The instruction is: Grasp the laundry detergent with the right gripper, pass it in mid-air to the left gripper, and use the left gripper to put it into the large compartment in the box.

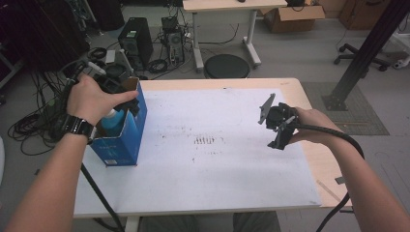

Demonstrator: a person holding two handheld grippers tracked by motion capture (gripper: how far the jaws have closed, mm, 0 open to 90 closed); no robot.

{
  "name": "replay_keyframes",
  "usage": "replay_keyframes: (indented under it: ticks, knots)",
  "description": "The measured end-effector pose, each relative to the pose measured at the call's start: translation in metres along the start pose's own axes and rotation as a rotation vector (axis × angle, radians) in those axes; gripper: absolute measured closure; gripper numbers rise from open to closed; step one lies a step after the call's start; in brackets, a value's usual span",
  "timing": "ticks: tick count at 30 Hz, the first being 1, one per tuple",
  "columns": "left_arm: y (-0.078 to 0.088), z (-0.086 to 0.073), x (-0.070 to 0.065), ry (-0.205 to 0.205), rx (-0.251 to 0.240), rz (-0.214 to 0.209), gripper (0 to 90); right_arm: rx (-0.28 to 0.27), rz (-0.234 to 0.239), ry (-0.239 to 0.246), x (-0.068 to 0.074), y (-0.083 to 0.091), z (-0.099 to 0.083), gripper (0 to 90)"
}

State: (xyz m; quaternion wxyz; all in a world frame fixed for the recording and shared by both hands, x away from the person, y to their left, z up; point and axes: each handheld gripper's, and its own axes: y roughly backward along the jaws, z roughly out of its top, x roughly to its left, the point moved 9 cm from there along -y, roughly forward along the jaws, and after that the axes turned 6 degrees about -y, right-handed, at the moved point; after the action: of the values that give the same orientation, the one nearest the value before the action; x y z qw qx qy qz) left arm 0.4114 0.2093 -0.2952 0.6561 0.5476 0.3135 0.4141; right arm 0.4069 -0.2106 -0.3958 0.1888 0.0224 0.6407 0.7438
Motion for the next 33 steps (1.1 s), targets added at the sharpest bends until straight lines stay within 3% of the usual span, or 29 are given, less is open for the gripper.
replay_keyframes:
  ticks: [5,6,7,13,18,21,25,33]
  knots:
    - [-0.008,0.01,-0.025,-0.083,-0.006,-0.029,15.3,-0.012,0.002,-0.005,0.001,0.001,0.001,7.9]
    - [-0.012,0.014,-0.036,-0.119,-0.012,-0.038,14.5,-0.012,0.002,-0.006,0.002,0.001,0.001,7.9]
    - [-0.012,0.014,-0.036,-0.119,-0.012,-0.038,13.9,-0.012,0.002,-0.006,0.002,0.001,0.001,7.9]
    - [-0.03,0.026,-0.073,-0.223,-0.015,-0.077,10.8,-0.045,0.02,-0.016,0.002,-0.001,0.005,6.9]
    - [-0.043,0.029,-0.089,-0.263,-0.017,-0.107,8.6,-0.065,0.049,-0.023,0.005,-0.001,0.008,6.4]
    - [-0.053,0.028,-0.102,-0.309,-0.009,-0.143,4.8,-0.088,0.083,-0.033,0.008,-0.001,0.011,6.2]
    - [-0.064,0.028,-0.113,-0.333,-0.022,-0.184,4.7,-0.119,0.112,-0.044,0.011,0.0,0.015,6.0]
    - [-0.077,0.025,-0.121,-0.345,0.0,-0.204,4.7,-0.127,0.122,-0.041,0.013,-0.001,0.019,5.8]
